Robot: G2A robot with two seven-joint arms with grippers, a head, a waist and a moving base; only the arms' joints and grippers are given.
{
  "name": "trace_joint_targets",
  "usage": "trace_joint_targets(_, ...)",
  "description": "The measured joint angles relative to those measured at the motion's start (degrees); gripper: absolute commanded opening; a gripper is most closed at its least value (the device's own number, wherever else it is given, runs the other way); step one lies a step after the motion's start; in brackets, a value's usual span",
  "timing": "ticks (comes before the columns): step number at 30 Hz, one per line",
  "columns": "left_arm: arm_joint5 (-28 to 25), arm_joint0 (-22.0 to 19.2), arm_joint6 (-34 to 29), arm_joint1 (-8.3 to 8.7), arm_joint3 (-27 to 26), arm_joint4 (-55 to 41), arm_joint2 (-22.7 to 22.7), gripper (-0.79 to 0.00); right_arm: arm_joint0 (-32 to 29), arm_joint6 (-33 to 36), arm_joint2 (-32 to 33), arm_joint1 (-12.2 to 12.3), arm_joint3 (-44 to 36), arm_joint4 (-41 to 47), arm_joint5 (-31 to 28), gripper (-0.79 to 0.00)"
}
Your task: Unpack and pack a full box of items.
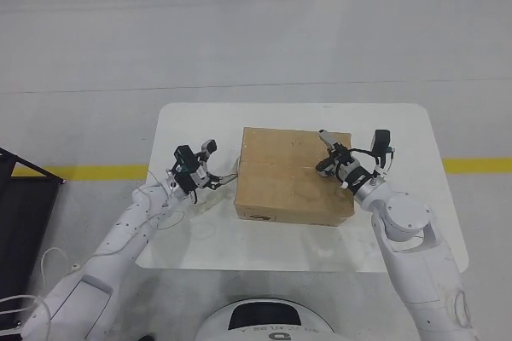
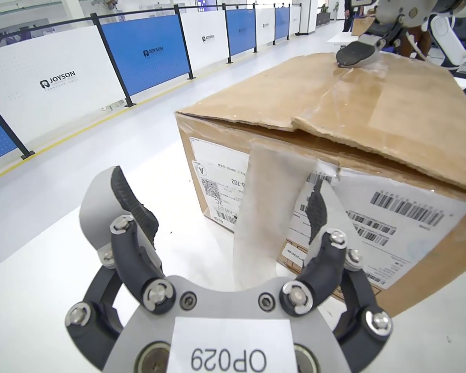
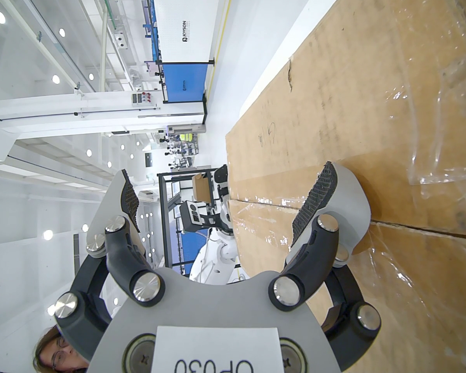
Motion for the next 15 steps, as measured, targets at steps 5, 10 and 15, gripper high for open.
trace_joint_targets(5, -0.2, 0.3, 0.9, 0.58, -0.9, 0.3, -0.8, 0.0, 0.0, 0.0, 0.0, 0.0, 0.0, 0.0, 0.0, 0.0)
trace_joint_targets(10, -0.7, 0.5, -0.3, 0.79, -1.2, 0.1, -1.0, 0.0, 0.0, 0.0, 0.0, 0.0, 0.0, 0.0, 0.0, 0.0)
trace_joint_targets(15, -2.1, 0.0, -5.1, 0.4, -1.8, 1.0, 0.5, 0.0, 0.0, 0.0, 0.0, 0.0, 0.0, 0.0, 0.0, 0.0)
